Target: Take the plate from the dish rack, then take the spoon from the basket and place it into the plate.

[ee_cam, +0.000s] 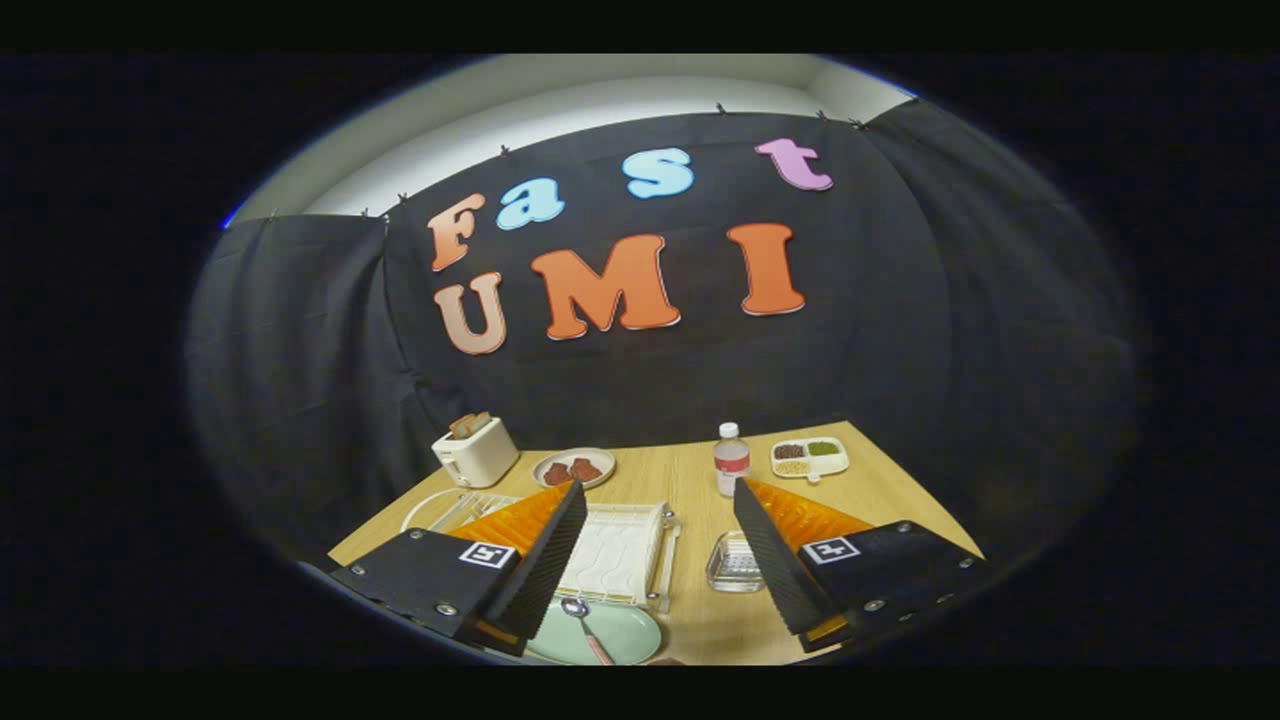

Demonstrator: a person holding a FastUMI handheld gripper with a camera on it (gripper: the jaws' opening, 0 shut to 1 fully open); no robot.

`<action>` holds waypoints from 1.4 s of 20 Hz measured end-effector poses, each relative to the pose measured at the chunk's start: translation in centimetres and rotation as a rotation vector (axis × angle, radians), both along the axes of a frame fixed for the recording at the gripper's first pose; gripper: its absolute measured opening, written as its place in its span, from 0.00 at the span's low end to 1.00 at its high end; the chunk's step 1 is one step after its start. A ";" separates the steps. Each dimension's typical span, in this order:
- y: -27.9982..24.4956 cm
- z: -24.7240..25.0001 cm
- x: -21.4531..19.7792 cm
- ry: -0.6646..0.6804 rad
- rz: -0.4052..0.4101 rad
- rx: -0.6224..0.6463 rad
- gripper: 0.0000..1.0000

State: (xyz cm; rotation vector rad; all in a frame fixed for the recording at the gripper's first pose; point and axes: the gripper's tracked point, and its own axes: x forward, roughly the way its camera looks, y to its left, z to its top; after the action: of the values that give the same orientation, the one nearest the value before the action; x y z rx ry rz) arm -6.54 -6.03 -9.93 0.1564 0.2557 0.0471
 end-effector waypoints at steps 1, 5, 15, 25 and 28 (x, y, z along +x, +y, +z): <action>-0.7 1.0 0.1 -0.035 -0.023 -0.027 0.91; -1.3 5.1 -0.2 -0.157 -0.056 -0.112 0.92; -1.9 10.3 -0.6 -0.312 -0.095 -0.148 0.92; -1.9 8.9 -0.8 -0.272 -0.094 -0.155 0.92; -1.5 8.3 -0.6 -0.260 -0.077 -0.166 0.92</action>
State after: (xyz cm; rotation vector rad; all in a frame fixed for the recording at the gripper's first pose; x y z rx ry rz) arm -7.16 -7.53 -1.61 -0.0060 -0.0067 -0.0304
